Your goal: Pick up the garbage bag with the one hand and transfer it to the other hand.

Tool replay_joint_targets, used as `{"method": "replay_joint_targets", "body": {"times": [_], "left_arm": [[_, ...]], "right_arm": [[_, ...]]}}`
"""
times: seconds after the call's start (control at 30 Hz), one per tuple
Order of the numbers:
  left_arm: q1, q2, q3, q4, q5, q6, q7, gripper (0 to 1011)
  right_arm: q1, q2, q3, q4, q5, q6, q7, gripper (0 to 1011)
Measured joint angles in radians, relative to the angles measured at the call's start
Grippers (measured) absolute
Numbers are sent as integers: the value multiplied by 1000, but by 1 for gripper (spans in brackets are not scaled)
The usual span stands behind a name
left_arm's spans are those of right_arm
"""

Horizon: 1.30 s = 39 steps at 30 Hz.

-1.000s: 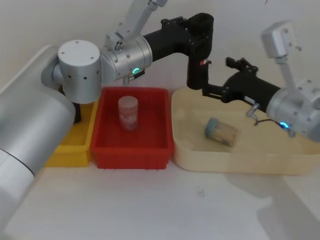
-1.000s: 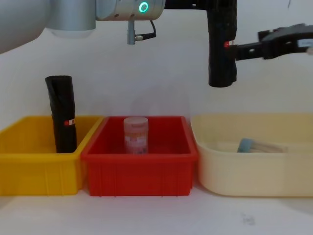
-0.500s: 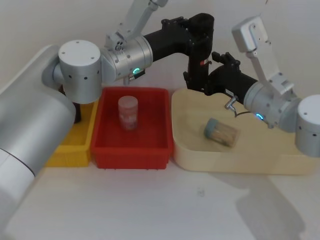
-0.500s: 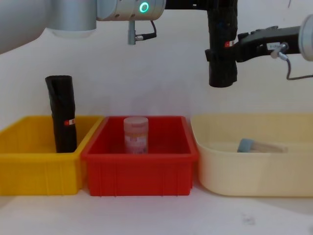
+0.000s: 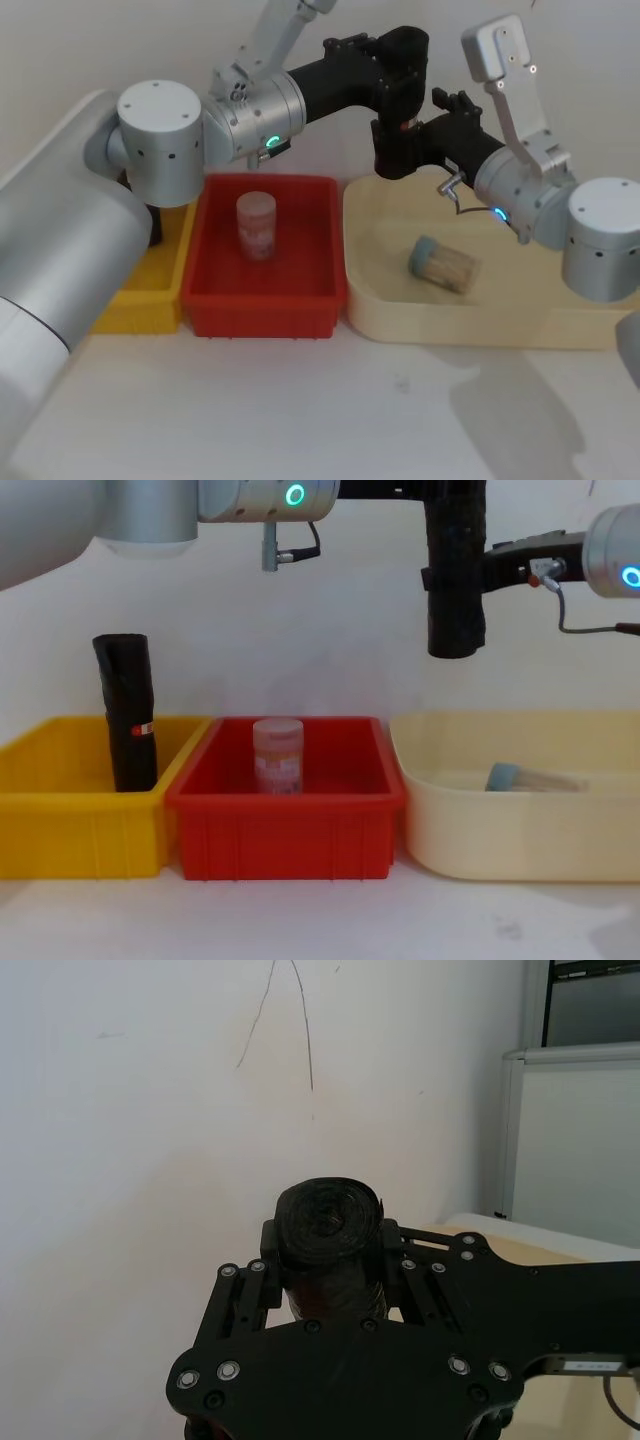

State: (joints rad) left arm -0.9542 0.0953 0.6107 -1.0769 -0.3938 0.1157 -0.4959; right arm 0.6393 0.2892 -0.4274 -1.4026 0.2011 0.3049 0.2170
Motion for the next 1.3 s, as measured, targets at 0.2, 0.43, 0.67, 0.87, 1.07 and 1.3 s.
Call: {"method": "replay_joint_targets", "body": {"times": [0.2, 0.43, 0.67, 0.87, 1.07, 1.3], "left_arm": [[0, 0, 0, 0, 0, 0, 0, 518], [0, 0, 0, 0, 0, 0, 0, 518], [0, 0, 0, 0, 0, 0, 0, 519], [0, 0, 0, 0, 0, 0, 0, 518], [0, 0, 0, 0, 0, 0, 0, 518], [0, 0, 0, 0, 0, 0, 0, 518]], "right_arm": [[8, -20, 8, 19, 0, 3, -14, 913], [13, -33, 14, 31, 0, 6, -24, 744], [16, -41, 17, 37, 0, 7, -29, 562], [18, -45, 19, 41, 1, 8, -32, 547], [19, -47, 20, 44, 1, 8, -34, 547], [19, -49, 20, 45, 1, 9, -35, 547]]}}
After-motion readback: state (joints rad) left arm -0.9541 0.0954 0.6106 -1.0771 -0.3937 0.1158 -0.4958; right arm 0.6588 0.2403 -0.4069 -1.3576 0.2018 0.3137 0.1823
